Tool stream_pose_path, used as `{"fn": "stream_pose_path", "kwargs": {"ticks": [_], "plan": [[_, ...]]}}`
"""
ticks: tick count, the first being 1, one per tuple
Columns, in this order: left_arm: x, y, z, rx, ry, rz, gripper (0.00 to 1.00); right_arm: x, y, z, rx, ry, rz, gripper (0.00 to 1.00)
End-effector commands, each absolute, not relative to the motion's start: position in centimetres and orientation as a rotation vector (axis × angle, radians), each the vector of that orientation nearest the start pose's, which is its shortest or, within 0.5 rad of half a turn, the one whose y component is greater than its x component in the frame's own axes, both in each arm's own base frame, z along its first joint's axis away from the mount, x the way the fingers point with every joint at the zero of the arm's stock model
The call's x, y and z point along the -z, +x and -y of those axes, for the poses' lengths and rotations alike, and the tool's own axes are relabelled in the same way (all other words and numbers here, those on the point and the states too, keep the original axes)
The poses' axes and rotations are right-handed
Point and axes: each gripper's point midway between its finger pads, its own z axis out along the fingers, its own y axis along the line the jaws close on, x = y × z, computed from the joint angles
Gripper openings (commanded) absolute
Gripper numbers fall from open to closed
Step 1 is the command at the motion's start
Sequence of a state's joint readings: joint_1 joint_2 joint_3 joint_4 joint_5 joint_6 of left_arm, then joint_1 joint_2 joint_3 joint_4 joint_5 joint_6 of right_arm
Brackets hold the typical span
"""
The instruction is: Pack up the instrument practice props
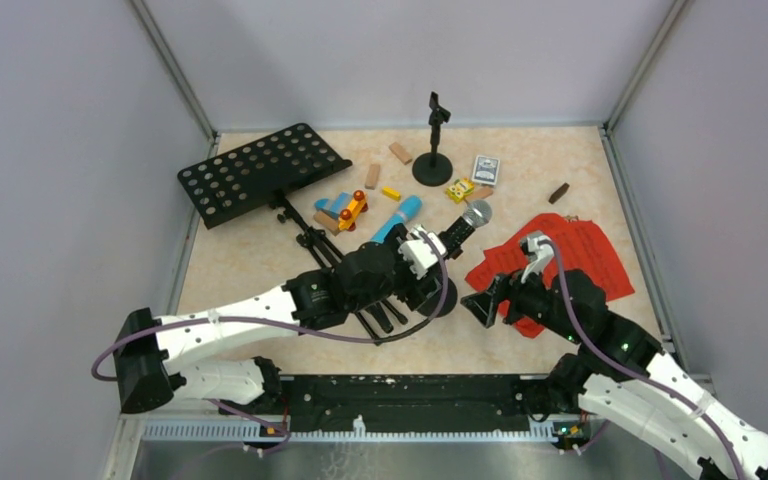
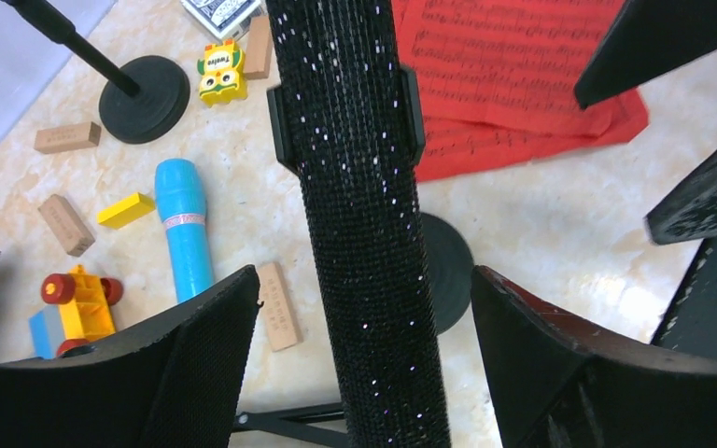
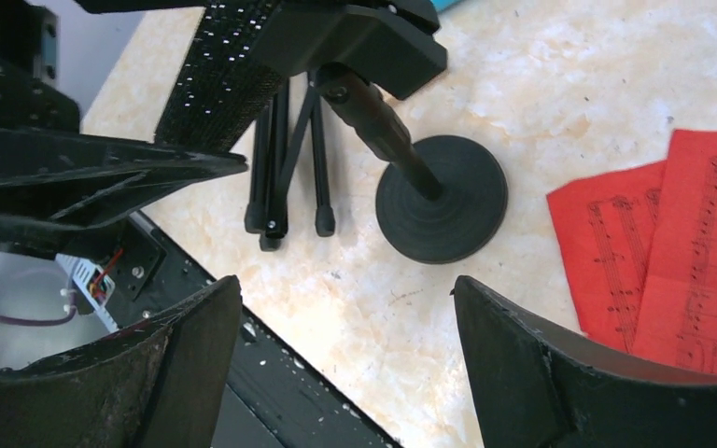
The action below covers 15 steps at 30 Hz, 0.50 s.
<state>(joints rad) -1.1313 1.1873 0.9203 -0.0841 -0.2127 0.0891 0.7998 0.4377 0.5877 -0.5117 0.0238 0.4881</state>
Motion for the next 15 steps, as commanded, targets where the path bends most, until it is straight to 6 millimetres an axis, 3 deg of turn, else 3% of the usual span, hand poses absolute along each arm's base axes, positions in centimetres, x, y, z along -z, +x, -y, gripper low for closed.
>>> {"fn": "stream_pose_path", "kwargs": {"ticks": [1, 8, 15], "plan": [[-21.7, 21.0, 32.6, 0.424, 1.107, -1.614, 0.85, -21.6, 15.1, -18.9, -0.895, -0.369, -1.879, 0.82], [-22.2, 23.1, 30.6, 0.479, 1.223, -1.515, 0.68, -22.5, 14.0, -19.9, -0.982, -0.480, -1.719, 0.80], [-23.6, 24.4, 29.8, 0.465, 1.361, -1.322, 0.60, -22.9, 13.8, -19.9, -0.989, -0.526, -1.547, 0.79]]}}
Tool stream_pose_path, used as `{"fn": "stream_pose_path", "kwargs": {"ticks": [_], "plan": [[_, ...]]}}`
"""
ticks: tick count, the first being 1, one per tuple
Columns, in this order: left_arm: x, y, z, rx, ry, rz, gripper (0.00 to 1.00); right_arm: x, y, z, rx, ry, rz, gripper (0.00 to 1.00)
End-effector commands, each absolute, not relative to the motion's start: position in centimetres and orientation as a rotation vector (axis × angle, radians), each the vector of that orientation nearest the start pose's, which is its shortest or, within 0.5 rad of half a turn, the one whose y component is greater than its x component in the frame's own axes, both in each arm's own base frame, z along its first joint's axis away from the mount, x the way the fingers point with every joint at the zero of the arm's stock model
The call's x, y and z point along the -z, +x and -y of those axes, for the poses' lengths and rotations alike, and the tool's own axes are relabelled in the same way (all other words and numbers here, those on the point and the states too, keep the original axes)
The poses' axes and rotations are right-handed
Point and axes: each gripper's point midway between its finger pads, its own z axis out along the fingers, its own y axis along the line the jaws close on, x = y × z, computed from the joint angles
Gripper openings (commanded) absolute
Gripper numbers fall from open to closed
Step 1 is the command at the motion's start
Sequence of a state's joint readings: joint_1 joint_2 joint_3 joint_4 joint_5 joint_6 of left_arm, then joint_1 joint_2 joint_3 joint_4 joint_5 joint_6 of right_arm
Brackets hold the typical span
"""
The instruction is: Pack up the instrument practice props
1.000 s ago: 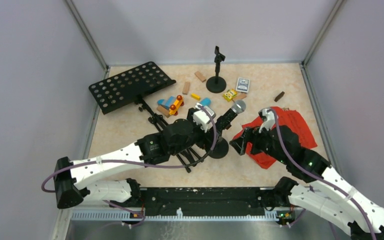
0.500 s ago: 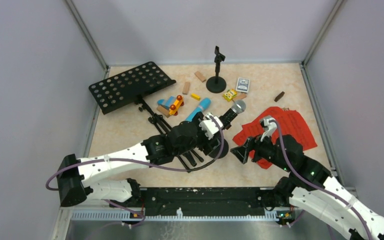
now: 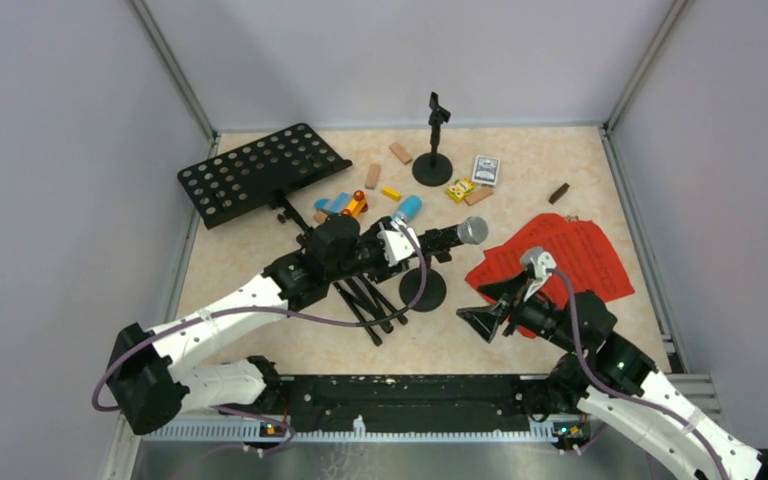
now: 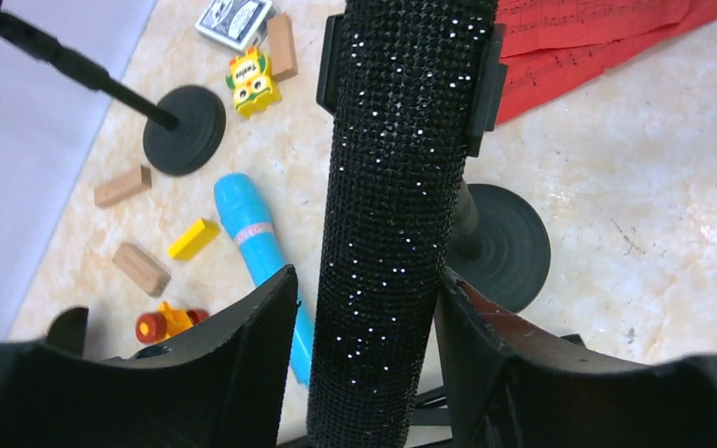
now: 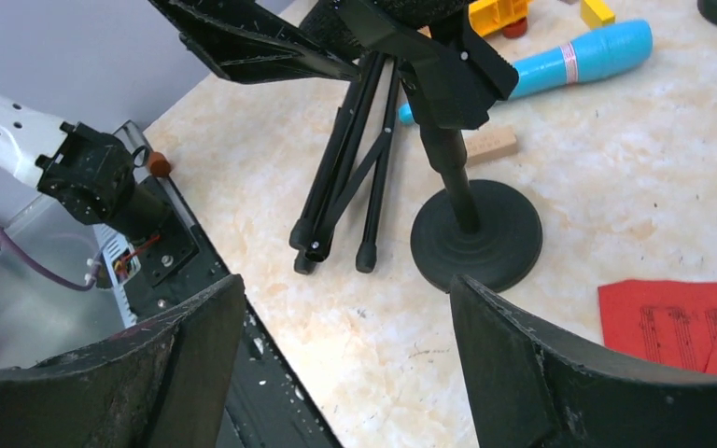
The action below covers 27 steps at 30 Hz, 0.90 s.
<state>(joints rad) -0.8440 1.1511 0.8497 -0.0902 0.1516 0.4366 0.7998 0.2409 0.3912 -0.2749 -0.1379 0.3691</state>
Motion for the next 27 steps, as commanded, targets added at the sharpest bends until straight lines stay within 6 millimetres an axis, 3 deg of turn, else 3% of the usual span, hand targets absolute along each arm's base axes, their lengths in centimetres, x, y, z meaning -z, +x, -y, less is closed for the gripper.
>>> {"fn": "stream_pose_path", "kwargs": {"ticks": [1, 3, 6, 10, 12, 16, 21, 27], "plan": [[-23.8, 24.6, 29.7, 0.477, 1.365, -1.317, 0.65, -22.8, 13.9, -19.9, -0.981, -0.533, -1.529, 0.79], [-24.0, 24.6, 29.8, 0.508, 1.384, -1.299, 0.76, -22.8, 14.2, -20.1, -0.970, -0.547, -1.482, 0.79], [-24.4, 23.8, 30.5, 0.580, 1.405, -1.263, 0.82, -23.5, 14.8, -20.6, -0.954, -0.563, -1.360, 0.79], [-24.1, 23.2, 31.3, 0.646, 1.421, -1.259, 0.82, -23.6, 16.5, -20.5, -0.873, -0.523, -1.255, 0.79], [-23.9, 23.1, 31.4, 0.661, 1.420, -1.259, 0.81, -22.5, 17.5, -20.5, -0.816, -0.537, -1.250, 0.79], [-23.5, 22.9, 31.4, 0.672, 1.424, -1.269, 0.80, -22.0, 18.5, -20.9, -0.837, -0.570, -1.205, 0.80], [-23.7, 22.9, 31.3, 0.669, 1.416, -1.266, 0.80, -22.9, 19.8, -20.1, -0.856, -0.635, -1.118, 0.82], [-23.6, 23.0, 31.6, 0.675, 1.420, -1.265, 0.79, -24.0, 19.6, -21.1, -0.908, -0.845, -1.005, 0.83]]}}
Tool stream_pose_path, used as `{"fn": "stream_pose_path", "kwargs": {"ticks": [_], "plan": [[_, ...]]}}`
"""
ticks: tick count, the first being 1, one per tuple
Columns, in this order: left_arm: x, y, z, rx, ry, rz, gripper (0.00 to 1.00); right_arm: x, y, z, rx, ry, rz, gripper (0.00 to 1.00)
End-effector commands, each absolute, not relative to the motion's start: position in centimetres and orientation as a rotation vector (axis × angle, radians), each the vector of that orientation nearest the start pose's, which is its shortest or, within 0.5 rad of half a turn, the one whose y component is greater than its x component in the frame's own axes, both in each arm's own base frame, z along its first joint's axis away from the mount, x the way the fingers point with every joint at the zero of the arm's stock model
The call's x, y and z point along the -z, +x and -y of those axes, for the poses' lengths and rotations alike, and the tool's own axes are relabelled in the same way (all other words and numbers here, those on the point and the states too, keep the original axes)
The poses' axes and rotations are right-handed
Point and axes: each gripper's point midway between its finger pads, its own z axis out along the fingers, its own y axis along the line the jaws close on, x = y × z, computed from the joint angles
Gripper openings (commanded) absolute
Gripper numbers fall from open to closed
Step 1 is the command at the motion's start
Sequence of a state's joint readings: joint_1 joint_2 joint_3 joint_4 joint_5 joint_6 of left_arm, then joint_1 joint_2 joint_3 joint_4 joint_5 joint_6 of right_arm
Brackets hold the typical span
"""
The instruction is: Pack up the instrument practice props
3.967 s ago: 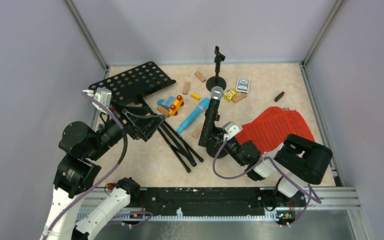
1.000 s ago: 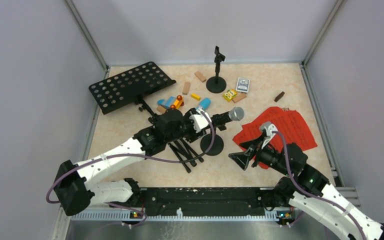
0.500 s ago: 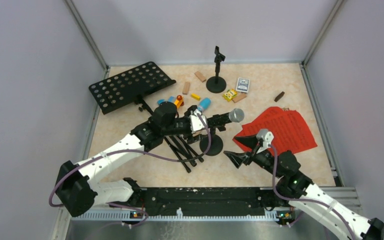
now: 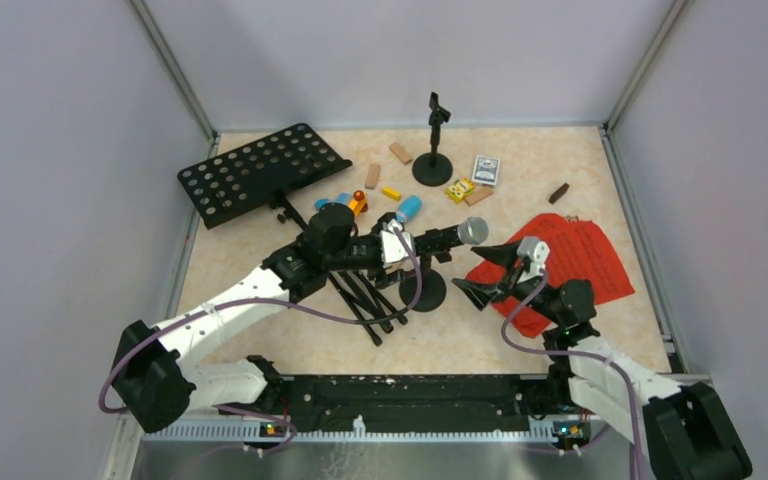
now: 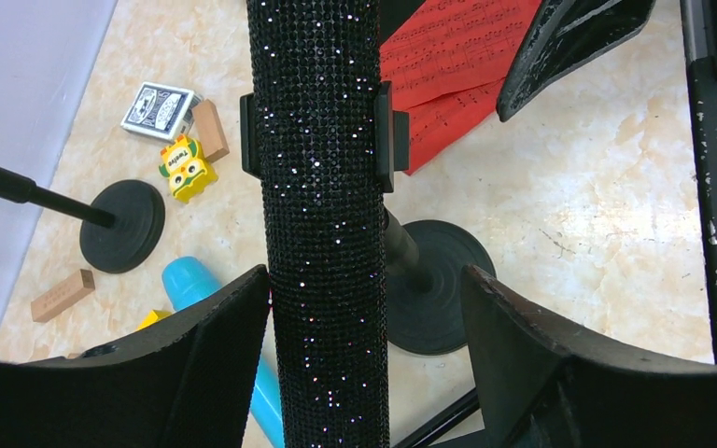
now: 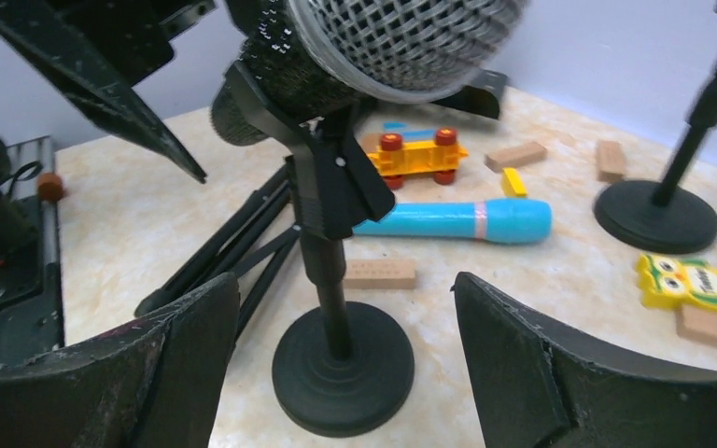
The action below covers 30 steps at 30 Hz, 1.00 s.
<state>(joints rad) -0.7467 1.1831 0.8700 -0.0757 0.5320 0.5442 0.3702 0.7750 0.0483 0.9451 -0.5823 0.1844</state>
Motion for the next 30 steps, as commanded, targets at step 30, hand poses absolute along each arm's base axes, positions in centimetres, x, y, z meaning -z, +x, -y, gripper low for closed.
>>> {"fn": "stream_pose_path", "kwargs": {"ticks": [30], "plan": [[-24.2, 23.4, 31.8, 0.670, 1.418, -1.264, 0.75, -21.3, 23.7, -24.4, -0.987, -1.075, -1.006, 0.48]]}}
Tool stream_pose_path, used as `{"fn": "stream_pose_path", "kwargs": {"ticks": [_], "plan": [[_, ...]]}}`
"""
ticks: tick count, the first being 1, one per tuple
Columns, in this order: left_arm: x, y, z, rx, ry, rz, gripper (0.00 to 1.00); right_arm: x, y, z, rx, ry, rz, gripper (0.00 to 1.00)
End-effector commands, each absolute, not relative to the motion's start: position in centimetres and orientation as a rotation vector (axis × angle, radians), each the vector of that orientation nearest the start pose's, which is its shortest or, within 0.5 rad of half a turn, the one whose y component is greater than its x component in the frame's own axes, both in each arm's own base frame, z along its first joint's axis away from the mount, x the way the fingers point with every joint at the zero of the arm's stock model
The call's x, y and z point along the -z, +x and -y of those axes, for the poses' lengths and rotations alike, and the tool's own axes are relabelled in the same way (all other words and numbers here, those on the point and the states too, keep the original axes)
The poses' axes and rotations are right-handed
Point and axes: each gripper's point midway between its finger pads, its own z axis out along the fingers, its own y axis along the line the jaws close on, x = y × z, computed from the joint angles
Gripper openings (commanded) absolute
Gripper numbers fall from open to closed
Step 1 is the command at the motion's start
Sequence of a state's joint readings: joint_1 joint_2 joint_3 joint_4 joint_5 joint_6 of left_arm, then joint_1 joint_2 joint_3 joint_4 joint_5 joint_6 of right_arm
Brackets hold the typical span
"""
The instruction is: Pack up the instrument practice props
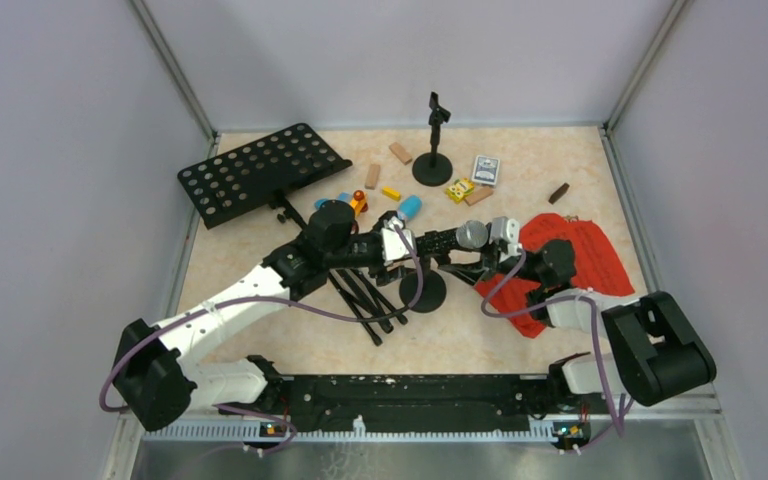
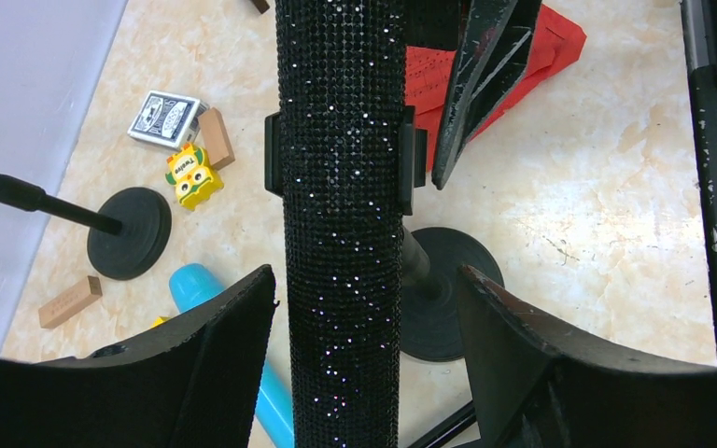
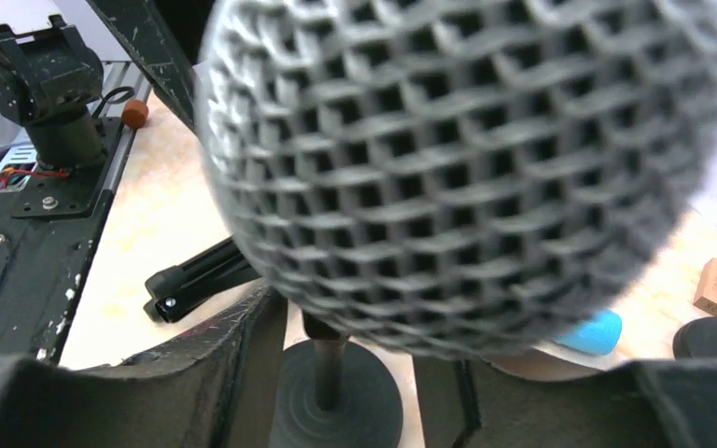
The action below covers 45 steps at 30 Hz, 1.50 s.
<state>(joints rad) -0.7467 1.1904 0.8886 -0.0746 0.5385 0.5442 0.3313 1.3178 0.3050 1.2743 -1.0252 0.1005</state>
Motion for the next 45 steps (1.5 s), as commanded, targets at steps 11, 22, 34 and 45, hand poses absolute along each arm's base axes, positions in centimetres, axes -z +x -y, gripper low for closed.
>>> {"fn": "stream_pose_path", "kwargs": {"ticks": [11, 22, 34, 45], "plan": [[-23.6, 24.0, 31.9, 0.660, 1.418, -1.292, 0.74, -20.7, 23.8, -24.4, -0.988, -1.074, -1.019, 0.34], [-23.2, 24.5, 31.8, 0.634, 1.409, -1.323, 0.60, -20.9, 23.4, -24.5, -1.001, -1.094, -1.002, 0.00], [-23.1, 24.5, 31.9, 0.640, 1.412, -1.321, 0.59, -21.6, 23.6, -24.5, -0.999, -1.073, -1.005, 0.64], [-23.2, 24.4, 31.9, 0.642, 1.411, -1.315, 0.59, -21.6, 23.9, -24.5, -1.005, -1.070, -1.015, 0.30]]}}
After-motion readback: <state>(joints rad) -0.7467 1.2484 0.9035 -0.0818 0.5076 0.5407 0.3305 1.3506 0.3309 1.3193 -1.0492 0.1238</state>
